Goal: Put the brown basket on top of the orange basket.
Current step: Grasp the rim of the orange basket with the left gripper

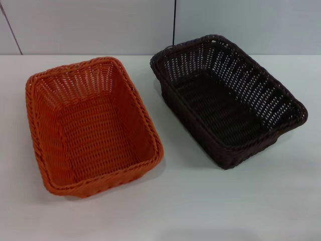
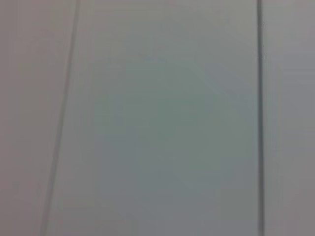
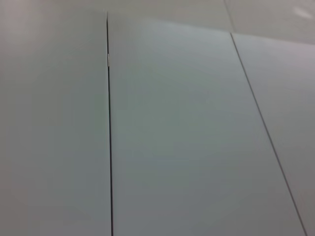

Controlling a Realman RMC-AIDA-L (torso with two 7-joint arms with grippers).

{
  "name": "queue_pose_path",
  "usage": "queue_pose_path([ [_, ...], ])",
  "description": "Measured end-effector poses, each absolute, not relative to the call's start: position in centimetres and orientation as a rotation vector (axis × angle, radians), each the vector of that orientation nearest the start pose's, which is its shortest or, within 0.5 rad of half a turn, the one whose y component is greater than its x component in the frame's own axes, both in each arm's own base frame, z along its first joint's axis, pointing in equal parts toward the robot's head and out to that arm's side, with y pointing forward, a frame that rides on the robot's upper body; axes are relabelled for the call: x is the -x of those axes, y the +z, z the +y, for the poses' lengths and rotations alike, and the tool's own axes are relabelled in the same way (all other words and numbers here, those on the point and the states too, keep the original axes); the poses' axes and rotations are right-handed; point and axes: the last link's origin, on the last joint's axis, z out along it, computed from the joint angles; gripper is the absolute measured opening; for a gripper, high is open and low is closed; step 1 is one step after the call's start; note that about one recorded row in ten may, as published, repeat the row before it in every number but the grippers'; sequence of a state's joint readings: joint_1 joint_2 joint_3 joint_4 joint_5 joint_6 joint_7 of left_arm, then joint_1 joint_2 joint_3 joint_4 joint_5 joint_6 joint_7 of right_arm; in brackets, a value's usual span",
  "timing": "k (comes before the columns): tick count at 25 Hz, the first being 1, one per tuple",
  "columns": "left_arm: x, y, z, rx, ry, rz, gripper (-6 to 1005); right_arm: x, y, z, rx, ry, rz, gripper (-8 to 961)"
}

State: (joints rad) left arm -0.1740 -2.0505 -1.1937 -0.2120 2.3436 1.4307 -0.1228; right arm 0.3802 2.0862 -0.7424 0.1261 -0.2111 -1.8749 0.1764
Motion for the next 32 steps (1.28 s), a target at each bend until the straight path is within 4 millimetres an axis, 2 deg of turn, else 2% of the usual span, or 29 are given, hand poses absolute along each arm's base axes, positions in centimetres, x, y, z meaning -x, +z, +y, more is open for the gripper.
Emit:
queue_pose_path([
  [2,39.1,6.5,24.4,1.133,-0.674,-0.481,774,-34.7,7.9,24.4,0.95,0.863,0.238,817],
  [4,38.8,7.1,25.6,1.199,-0.786,-0.542,774,-34.7,8.0,24.3,0.951,0.863,0.234,817],
  [6,38.7,7.2,26.1,1.234,-0.795,-0.563,775,-34.8,8.0,24.2,0.946,0.861,0.23,817],
  [7,38.7,7.2,26.1,1.234,-0.795,-0.563,775,-34.8,8.1,24.2,0.944,0.86,0.23,817],
  [8,38.6,7.2,27.3,1.3,-0.762,-0.603,775,-34.8,8.1,24.2,0.941,0.86,0.23,817],
  [11,38.1,7.3,28.3,1.327,-0.717,-0.614,775,-34.8,8.1,24.2,0.941,0.86,0.229,817],
  [14,36.7,8.1,30.0,1.332,-0.59,-0.612,776,-34.7,8.2,24.4,0.944,0.863,0.229,817],
  [17,35.6,9.1,30.9,1.332,-0.555,-0.648,776,-34.7,8.1,24.5,0.949,0.863,0.232,817],
  [18,34.5,10.0,31.6,1.361,-0.515,-0.707,776,-34.7,8.1,24.5,0.949,0.863,0.232,817],
  [20,33.0,10.7,32.2,1.413,-0.459,-0.77,776,-34.7,8.1,24.5,0.948,0.862,0.234,817],
  [22,32.6,10.8,32.3,1.427,-0.44,-0.796,777,-34.8,8.0,24.5,0.948,0.862,0.237,817],
  [23,30.9,11.6,32.9,1.461,-0.377,-0.895,777,-34.8,8.0,24.5,0.949,0.862,0.24,817],
  [26,30.1,11.7,33.1,1.497,-0.304,-0.976,777,-34.8,8.0,24.4,0.948,0.861,0.242,817],
  [27,28.8,11.8,33.6,1.549,-0.226,-1.024,777,-34.9,8.0,24.4,0.947,0.861,0.244,817],
  [30,27.8,11.5,33.9,1.608,-0.154,-1.056,778,-35.0,8.0,24.3,0.946,0.862,0.251,817],
  [32,26.3,10.7,34.2,1.7,-0.06,-1.113,778,-35.1,8.0,24.4,0.947,0.86,0.258,817],
])
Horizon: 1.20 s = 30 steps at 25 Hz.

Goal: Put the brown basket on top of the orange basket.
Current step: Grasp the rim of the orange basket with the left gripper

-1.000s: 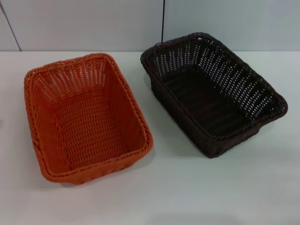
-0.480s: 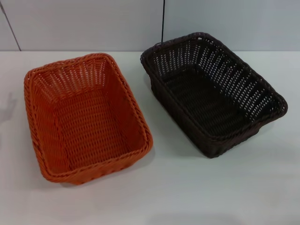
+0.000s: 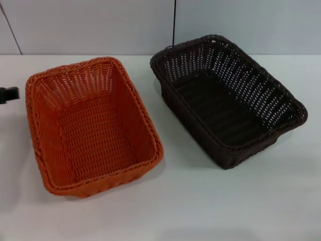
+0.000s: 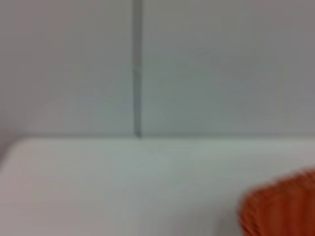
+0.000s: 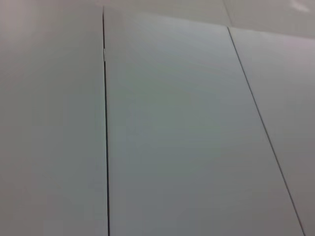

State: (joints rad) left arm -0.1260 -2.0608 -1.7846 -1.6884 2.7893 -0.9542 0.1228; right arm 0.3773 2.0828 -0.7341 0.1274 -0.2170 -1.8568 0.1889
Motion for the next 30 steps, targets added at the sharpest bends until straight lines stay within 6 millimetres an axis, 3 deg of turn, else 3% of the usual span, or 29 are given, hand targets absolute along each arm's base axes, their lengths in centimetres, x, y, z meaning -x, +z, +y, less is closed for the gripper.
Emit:
queue_pose_path([
  [4,24.2,10.4,34.3,1.771,0.014,-1.129,779,-35.2,7.9,24.4,0.952,0.856,0.27,817],
  [11,23.2,10.5,34.0,1.774,0.115,-1.143,780,-35.7,7.9,23.8,0.949,0.839,0.28,818],
  [14,22.3,9.6,34.0,1.808,0.15,-1.184,780,-35.7,7.9,23.7,0.949,0.837,0.282,818],
  [24,21.5,8.3,34.6,1.818,0.125,-1.256,780,-35.9,8.0,23.8,0.948,0.829,0.29,818],
  [30,22.3,7.0,35.4,1.823,0.177,-1.313,779,-36.0,8.1,23.8,0.946,0.826,0.291,818],
])
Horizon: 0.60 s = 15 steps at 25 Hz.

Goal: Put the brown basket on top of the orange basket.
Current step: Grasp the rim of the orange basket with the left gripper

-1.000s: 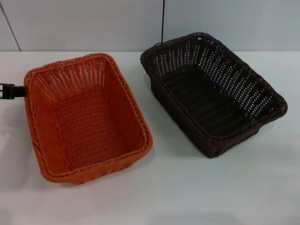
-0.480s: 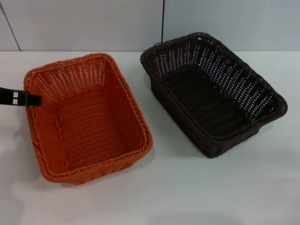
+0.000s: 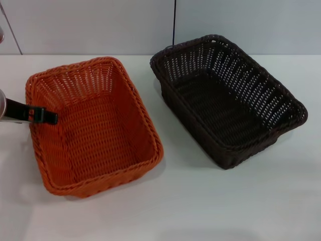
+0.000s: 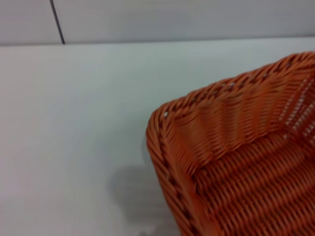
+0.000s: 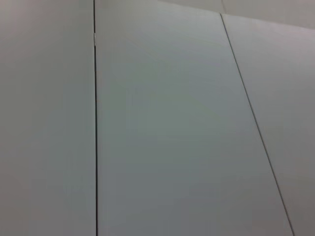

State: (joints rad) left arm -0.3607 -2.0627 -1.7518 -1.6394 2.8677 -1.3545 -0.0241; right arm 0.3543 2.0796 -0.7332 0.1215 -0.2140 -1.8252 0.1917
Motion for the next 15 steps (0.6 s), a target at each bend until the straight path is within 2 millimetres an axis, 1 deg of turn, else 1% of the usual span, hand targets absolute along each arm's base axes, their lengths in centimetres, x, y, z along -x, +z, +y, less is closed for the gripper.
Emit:
queue_pose_path([
  [2,22.3,7.0,35.4,1.823,0.177,-1.313,779,-36.1,8.1,23.8,0.944,0.823,0.292,818],
  [4,23.0,6.5,35.8,1.813,0.202,-1.335,779,-36.1,8.2,23.8,0.943,0.82,0.292,818],
  [8,23.2,6.4,35.9,1.808,0.203,-1.344,778,-36.3,8.3,23.7,0.941,0.816,0.293,818],
  [10,23.6,6.1,36.1,1.801,0.214,-1.367,778,-36.3,8.3,23.7,0.94,0.815,0.294,818],
  [14,23.7,5.9,36.1,1.802,0.221,-1.374,777,-36.3,8.3,23.7,0.94,0.813,0.295,818],
  [15,24.1,5.0,36.3,1.813,0.255,-1.395,777,-36.3,8.3,23.7,0.94,0.813,0.295,818],
])
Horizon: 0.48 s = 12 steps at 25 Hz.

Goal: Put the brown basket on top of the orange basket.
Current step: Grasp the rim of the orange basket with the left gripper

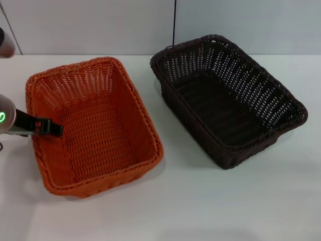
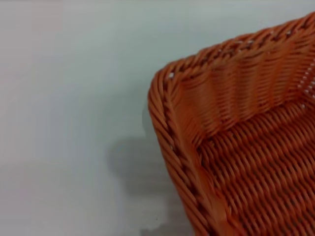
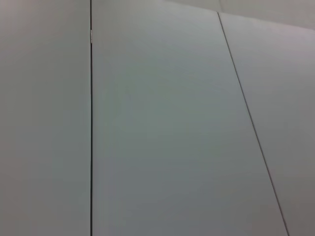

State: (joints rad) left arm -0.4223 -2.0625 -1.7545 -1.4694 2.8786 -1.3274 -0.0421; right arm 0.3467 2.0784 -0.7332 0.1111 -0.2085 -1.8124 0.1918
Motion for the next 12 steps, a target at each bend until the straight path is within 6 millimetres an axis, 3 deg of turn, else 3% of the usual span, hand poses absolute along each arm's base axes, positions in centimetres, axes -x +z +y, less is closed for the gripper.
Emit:
queue_pose_path([
  [9,23.98,4.46,36.46,1.866,0.286,-1.351,776,-36.53,8.34,23.58,0.939,0.805,0.3,818],
  [12,23.6,4.75,36.39,1.868,0.269,-1.332,706,-36.64,8.5,23.41,0.936,0.801,0.294,818],
])
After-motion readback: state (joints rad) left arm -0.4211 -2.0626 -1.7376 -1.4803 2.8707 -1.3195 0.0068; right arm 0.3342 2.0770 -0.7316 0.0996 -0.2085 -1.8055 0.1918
